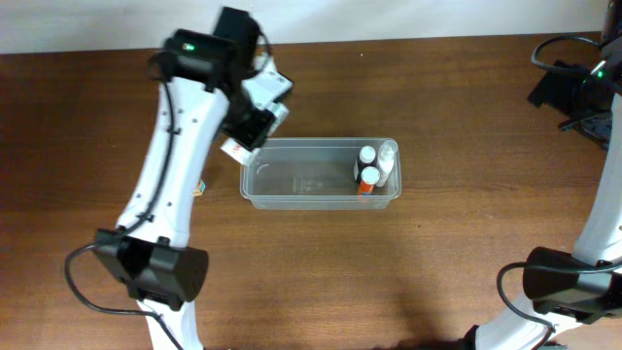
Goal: Pack container
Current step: 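Lift the Panadol box and carry it over the container, then lower the Panadol box into the container's middle and open the left gripper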
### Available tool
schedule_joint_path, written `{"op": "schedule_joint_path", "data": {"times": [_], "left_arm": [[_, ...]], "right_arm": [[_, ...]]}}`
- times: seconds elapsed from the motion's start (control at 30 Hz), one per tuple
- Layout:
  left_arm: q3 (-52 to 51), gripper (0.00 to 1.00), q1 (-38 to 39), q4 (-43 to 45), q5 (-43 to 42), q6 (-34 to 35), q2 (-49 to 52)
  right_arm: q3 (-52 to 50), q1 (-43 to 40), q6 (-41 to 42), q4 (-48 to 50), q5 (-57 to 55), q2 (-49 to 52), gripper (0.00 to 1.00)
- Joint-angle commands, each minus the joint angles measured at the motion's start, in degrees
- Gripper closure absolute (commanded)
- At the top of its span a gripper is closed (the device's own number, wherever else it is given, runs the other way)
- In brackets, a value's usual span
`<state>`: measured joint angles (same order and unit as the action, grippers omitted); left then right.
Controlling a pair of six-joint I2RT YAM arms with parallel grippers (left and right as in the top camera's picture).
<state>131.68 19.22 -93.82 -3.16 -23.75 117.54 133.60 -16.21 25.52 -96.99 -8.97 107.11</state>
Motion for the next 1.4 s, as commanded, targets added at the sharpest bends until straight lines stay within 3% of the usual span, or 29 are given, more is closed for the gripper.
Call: {"op": "schedule_joint_path", "data": {"times": [0.0,0.47,0.83,1.37], "left_arm": [[0.3,0.58,3.0,-0.1,-0.5,-11.1,-0.8],[-5.2,0.56,5.0,0.8,-4.8,-26.1,-0.4],[-15.8,0.57,5.5,8.8,-4.8,-35.1,-0.3],[-24.3,0.57,7.6,18.4,-4.6,-37.7,-0.3]], "right_arm": [[0.1,-0.3,0.4,-0.3,-0.3,0.2,0.02],[0.1,-0.3,0.4,-0.3,-0.3,0.2,0.02],[0.1,-0.3,0.4,-0.3,-0.3,0.2,0.02],[0.1,-0.3,0.4,-0.3,-0.3,0.2,0.02]]}}
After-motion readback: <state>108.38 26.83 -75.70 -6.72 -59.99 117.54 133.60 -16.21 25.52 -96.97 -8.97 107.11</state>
